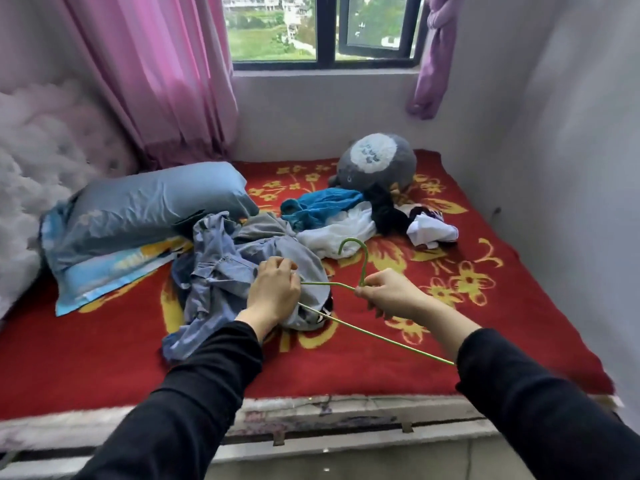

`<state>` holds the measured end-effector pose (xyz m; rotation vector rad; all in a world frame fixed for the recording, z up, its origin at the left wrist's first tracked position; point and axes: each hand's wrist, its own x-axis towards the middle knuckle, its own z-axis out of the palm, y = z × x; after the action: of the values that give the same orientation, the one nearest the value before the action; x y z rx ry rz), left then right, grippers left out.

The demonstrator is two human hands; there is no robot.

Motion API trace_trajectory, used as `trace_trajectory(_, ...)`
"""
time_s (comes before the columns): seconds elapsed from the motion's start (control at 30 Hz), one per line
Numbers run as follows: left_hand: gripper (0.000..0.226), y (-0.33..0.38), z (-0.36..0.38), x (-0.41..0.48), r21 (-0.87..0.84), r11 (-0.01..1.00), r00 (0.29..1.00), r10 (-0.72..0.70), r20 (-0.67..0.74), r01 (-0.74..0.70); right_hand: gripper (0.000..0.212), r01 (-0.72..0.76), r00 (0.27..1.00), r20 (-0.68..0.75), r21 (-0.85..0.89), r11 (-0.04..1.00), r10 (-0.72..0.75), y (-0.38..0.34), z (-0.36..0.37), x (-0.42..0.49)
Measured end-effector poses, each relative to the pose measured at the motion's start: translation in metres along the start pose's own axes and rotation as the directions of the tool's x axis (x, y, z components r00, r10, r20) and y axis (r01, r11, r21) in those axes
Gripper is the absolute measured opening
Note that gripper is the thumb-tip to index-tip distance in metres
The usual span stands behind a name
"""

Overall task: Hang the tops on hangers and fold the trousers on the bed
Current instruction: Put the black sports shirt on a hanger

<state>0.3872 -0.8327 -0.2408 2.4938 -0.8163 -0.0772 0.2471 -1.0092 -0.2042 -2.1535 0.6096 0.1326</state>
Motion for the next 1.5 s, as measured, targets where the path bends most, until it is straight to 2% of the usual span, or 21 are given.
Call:
trace_trajectory(0.13,0.029,0.03,0.052,0.066,-0.029,0.998,0.996,0.051,0.078,-0.049,0.03,-0.104,0.992,-0.065,0.048,0.993,0.107,0.044,-0.041,0.052)
trace_trajectory(0.3,0.029,0.075,0.128,0.145,-0.068,0.997,0.989,0.043,0.144,-0.033,0.035,-0.194,0.966,-0.164,0.06,0.979,0.201,0.107,-0.101,0.119)
trace_trajectory(0.43,0.031,0.123,0.198,0.21,-0.093,0.995,0.986,-0.01,0.168,0.026,0.042,-0.237,0.938,-0.241,0.082,0.968,0.25,0.166,-0.159,0.178)
trace_trajectory(0.57,0.034,0.171,0.27,0.267,-0.114,0.983,0.963,-0.112,0.247,0.144,0.053,-0.286,0.926,-0.23,0.087,0.954,0.298,0.229,-0.216,0.245)
trace_trajectory(0.73,0.037,0.207,0.36,0.325,-0.083,0.978,0.925,-0.152,0.348,0.192,0.051,-0.335,0.897,-0.292,0.038,0.942,0.331,0.309,-0.264,0.324)
trace_trajectory(0.87,0.042,0.215,0.429,0.371,-0.02,0.996,0.932,-0.072,0.355,0.085,0.054,-0.391,0.822,-0.452,-0.007,0.92,0.346,0.376,-0.278,0.367)
trace_trajectory(0.97,0.055,0.224,0.478,0.402,0.003,1.0,0.939,0.009,0.345,-0.01,0.055,-0.368,0.768,-0.566,-0.008,0.93,0.3,0.418,-0.284,0.388)
trace_trajectory(1.1,0.074,0.232,0.54,0.442,0.144,0.969,0.946,0.155,0.283,-0.202,0.044,-0.289,0.746,-0.626,0.006,0.957,0.229,0.463,-0.281,0.41)
trace_trajectory(1.2,0.086,0.237,0.578,0.471,0.247,0.903,0.92,0.284,0.27,-0.351,0.038,-0.272,0.746,-0.631,0.004,0.962,0.213,0.49,-0.271,0.422)
trace_trajectory(1.27,0.089,0.238,0.598,0.484,0.309,0.862,0.904,0.319,0.284,-0.401,0.038,-0.275,0.749,-0.626,0.006,0.961,0.218,0.509,-0.264,0.427)
trace_trajectory(1.33,0.087,0.235,0.612,0.493,0.415,0.815,0.903,0.285,0.322,-0.405,0.042,-0.286,0.753,-0.612,0.025,0.958,0.24,0.527,-0.256,0.431)
trace_trajectory(1.4,0.07,0.233,0.618,0.502,0.522,0.742,0.9,0.27,0.342,-0.421,0.043,-0.307,0.748,-0.604,0.052,0.95,0.275,0.541,-0.251,0.433)
trace_trajectory(1.47,0.048,0.233,0.619,0.507,0.518,0.686,0.854,0.332,0.401,-0.51,0.043,-0.334,0.724,-0.615,0.085,0.939,0.313,0.549,-0.247,0.432)
trace_trajectory(1.5,0.045,0.23,0.62,0.507,0.466,0.691,0.821,0.354,0.449,-0.553,0.044,-0.349,0.707,-0.623,0.107,0.931,0.336,0.55,-0.245,0.431)
